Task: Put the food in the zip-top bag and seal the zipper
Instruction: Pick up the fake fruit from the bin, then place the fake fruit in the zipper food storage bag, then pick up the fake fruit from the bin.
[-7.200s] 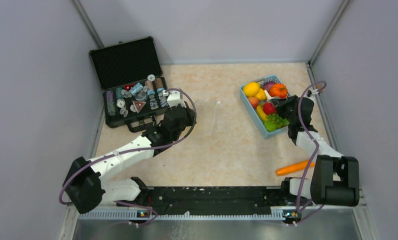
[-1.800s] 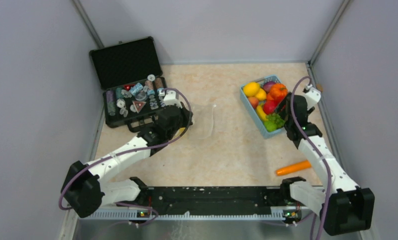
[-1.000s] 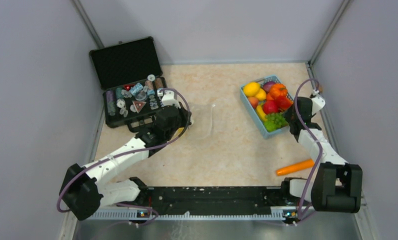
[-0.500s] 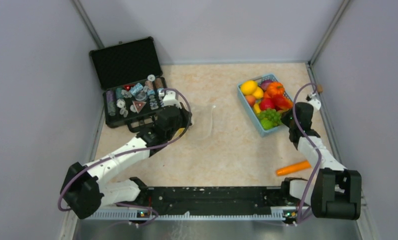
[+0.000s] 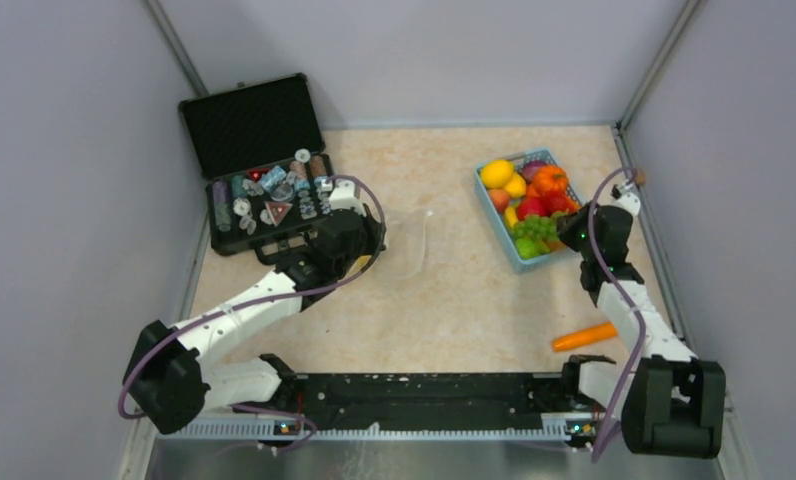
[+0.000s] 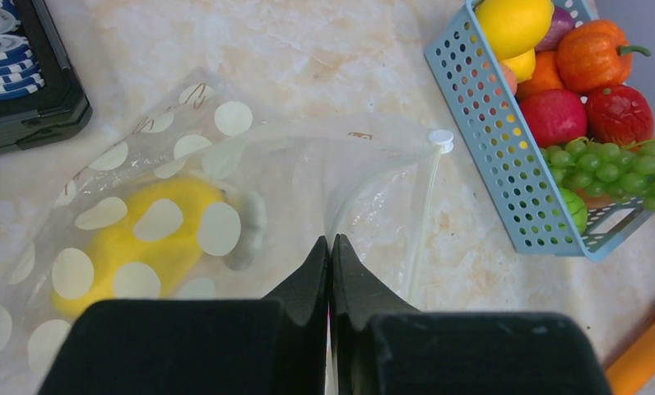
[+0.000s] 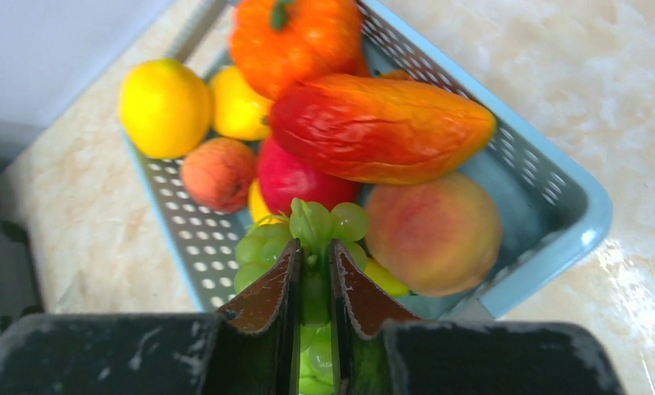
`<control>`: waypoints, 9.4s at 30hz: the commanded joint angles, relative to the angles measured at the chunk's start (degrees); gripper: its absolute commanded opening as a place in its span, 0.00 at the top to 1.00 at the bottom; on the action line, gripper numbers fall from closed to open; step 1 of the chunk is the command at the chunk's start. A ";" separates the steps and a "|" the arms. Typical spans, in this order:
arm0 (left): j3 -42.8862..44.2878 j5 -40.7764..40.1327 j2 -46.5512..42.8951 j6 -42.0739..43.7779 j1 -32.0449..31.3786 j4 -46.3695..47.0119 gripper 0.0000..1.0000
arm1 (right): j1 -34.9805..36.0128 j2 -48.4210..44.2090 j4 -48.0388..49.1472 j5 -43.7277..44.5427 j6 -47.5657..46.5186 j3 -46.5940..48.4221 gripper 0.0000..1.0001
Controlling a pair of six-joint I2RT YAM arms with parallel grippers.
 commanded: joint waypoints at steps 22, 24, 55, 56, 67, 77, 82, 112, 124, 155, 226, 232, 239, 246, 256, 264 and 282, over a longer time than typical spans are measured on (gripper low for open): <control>3.60 1.21 1.69 0.09 0.01 1.54 0.98 | 0.17 -13.31 1.66 -7.32 -3.19 5.64 0.94; 3.91 1.73 2.11 0.05 0.02 1.82 0.98 | 0.17 -13.20 1.43 -7.96 -2.94 5.66 0.94; 3.99 10.60 4.90 -6.61 0.02 8.00 0.99 | 12.72 -0.54 23.40 -30.96 10.62 2.68 0.97; 4.07 11.18 4.98 -6.88 0.02 8.23 0.99 | 13.24 -0.37 24.08 -30.64 10.76 2.43 0.97; 3.96 16.80 6.74 -9.26 0.01 12.40 1.00 | 18.45 2.18 29.89 -30.66 13.29 3.20 0.96; 4.27 18.99 5.63 -9.19 0.02 12.71 1.00 | 25.27 4.98 30.11 -25.02 8.10 2.76 0.96; 3.66 18.72 4.59 -9.04 0.02 13.59 1.00 | 27.44 8.32 31.36 -25.37 7.50 3.71 0.96; 1.50 12.35 1.62 -7.02 0.02 13.55 0.97 | 37.34 7.57 22.64 -29.29 -18.85 8.07 0.91; 1.02 16.95 2.08 -8.60 0.02 17.99 1.00 | 40.14 11.00 17.50 -22.65 -23.99 13.03 0.88; -2.41 0.53 -9.06 -6.76 4.54 11.31 1.00 | 40.78 0.95 15.09 -15.11 -19.94 12.50 0.50; 3.92 24.44 3.95 -3.99 4.57 7.10 1.00 | -6.82 19.02 -0.64 -14.25 17.68 15.85 0.43; 3.80 25.34 4.43 -4.72 4.58 8.57 1.00 | -6.71 17.77 -7.90 -16.20 10.57 18.11 0.37; 3.65 26.53 5.52 -5.35 4.58 10.04 1.00 | -4.43 18.74 -12.83 -15.69 2.25 19.54 0.37; 3.78 28.43 5.63 -5.30 4.53 10.41 1.00 | 1.23 20.34 -18.52 -8.89 -4.18 24.24 0.39; 5.06 25.21 4.28 0.44 4.54 1.12 1.00 | 3.07 18.44 -20.85 -6.58 -9.76 25.51 0.41; 4.94 23.96 1.92 0.96 4.63 0.65 1.00 | 4.64 17.19 -27.10 -1.10 -12.04 29.02 0.40; 4.82 23.53 1.38 -0.06 4.54 1.44 1.00 | 6.47 18.63 -28.05 2.06 -11.89 26.18 0.46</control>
